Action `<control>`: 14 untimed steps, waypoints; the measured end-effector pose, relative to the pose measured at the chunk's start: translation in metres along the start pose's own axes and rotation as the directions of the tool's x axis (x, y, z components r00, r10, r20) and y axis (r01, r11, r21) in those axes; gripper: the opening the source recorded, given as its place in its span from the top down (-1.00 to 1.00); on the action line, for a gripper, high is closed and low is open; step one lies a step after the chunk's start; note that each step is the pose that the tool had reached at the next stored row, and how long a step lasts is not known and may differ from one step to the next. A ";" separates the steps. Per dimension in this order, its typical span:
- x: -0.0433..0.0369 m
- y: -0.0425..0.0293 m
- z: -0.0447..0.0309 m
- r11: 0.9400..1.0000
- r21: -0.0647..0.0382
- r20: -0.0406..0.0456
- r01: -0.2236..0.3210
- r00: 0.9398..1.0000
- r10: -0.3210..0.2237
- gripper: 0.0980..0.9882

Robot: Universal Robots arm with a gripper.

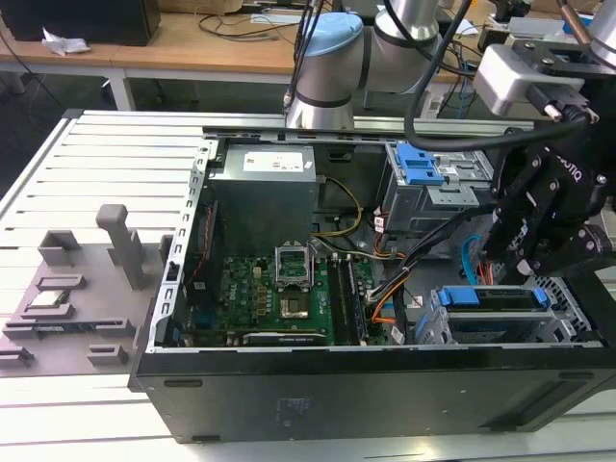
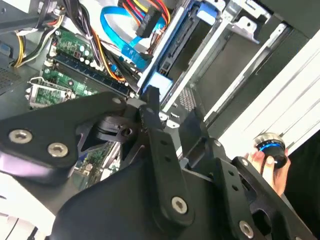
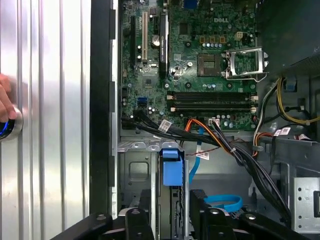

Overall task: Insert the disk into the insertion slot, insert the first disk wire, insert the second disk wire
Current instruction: 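Insert the disk into the insertion slot, then insert the first disk wire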

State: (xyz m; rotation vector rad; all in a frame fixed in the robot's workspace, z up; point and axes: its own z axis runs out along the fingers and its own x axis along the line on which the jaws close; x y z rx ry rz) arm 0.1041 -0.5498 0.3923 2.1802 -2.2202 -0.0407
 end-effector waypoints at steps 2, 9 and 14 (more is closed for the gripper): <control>0.0000 0.0000 0.0002 1.000 0.000 0.000 0.000 1.000 0.000 0.57; 0.0000 0.0000 0.0006 1.000 0.000 0.000 0.000 1.000 0.000 0.98; -0.0007 -0.0058 0.0014 1.000 0.000 0.000 0.000 1.000 0.000 0.98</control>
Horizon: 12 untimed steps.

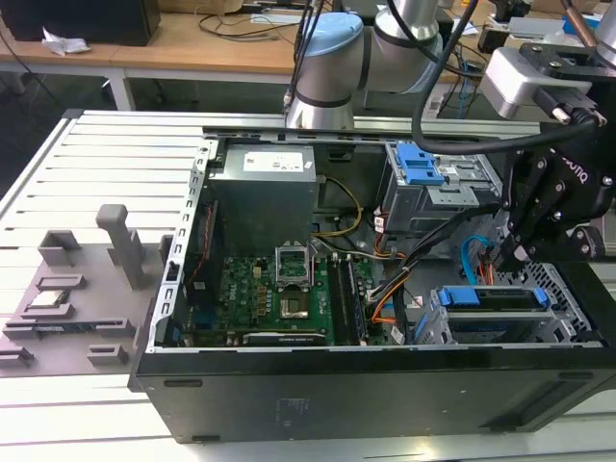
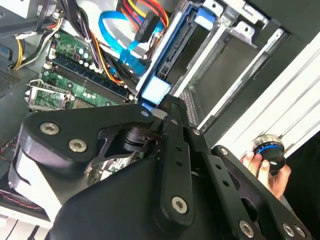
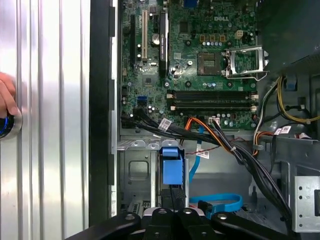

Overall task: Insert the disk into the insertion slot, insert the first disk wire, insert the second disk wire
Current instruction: 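Insert the first disk wire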

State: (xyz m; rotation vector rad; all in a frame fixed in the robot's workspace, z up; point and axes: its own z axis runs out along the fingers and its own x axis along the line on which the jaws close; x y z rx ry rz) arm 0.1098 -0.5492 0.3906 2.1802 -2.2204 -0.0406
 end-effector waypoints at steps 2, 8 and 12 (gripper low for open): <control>-0.0037 -0.0102 0.0004 1.000 0.000 -0.001 0.000 1.000 0.000 0.98; -0.0327 -0.0319 0.0106 1.000 -0.001 -0.003 0.000 1.000 0.000 0.98; -0.0410 -0.0383 0.0180 1.000 -0.001 -0.005 0.000 1.000 0.000 0.98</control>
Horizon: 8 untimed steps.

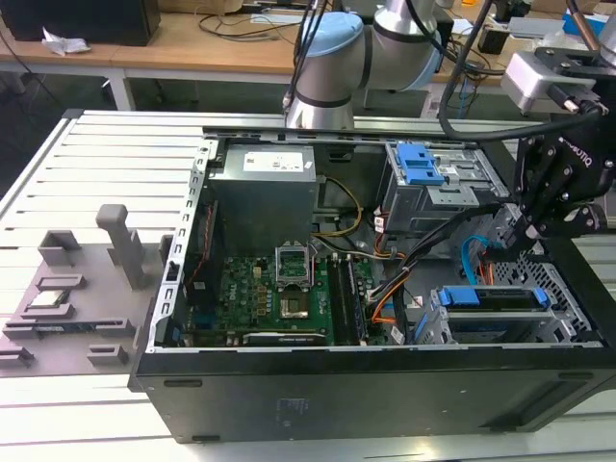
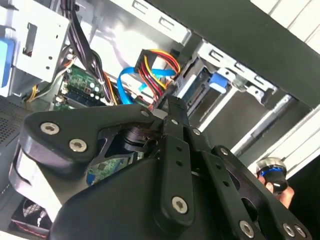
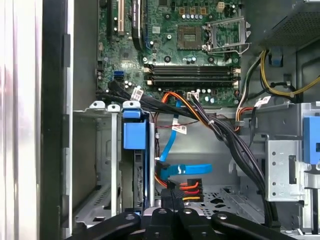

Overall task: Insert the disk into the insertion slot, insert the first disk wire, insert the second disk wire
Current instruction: 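Insert the first disk wire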

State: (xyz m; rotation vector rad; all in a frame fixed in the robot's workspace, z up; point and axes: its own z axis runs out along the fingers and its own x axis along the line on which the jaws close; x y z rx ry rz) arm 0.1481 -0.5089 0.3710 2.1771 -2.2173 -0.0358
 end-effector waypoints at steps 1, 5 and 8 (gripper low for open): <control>-0.0013 -0.0013 0.0028 1.000 0.000 -0.001 0.000 1.000 0.000 0.98; -0.0017 -0.0015 0.0036 1.000 0.000 -0.001 0.000 1.000 0.000 0.98; -0.0018 -0.0014 0.0038 1.000 0.000 -0.001 0.000 1.000 0.000 0.96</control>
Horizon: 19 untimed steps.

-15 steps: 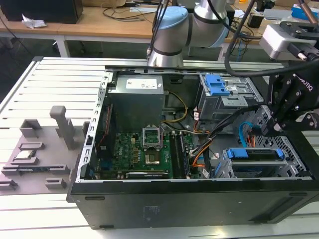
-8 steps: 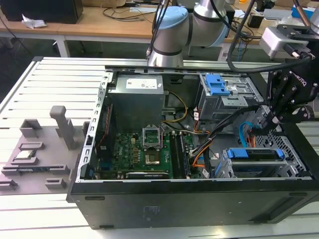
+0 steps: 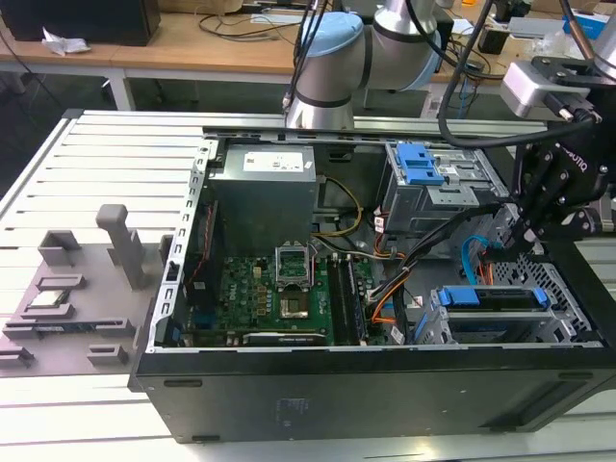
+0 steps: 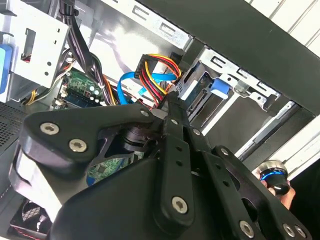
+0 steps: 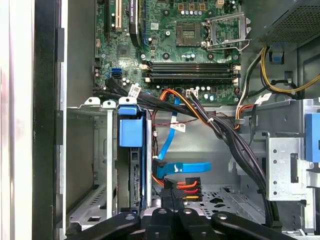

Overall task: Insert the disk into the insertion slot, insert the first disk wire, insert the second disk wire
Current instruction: 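Insert the first disk wire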

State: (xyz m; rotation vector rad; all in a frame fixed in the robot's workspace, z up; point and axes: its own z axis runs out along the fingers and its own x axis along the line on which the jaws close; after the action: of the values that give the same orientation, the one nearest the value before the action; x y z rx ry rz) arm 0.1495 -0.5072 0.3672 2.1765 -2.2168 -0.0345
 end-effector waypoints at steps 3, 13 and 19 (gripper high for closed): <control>0.0000 0.0000 0.0002 1.000 0.000 0.000 0.000 1.000 0.000 0.54; -0.0045 0.0019 0.0131 1.000 0.000 -0.013 0.000 1.000 0.000 0.54; -0.0045 0.0019 0.0133 1.000 0.000 -0.013 -0.001 1.000 0.001 0.84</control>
State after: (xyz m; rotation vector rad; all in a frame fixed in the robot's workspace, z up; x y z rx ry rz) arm 0.1471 -0.5028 0.3539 2.1700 -2.2107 -0.0202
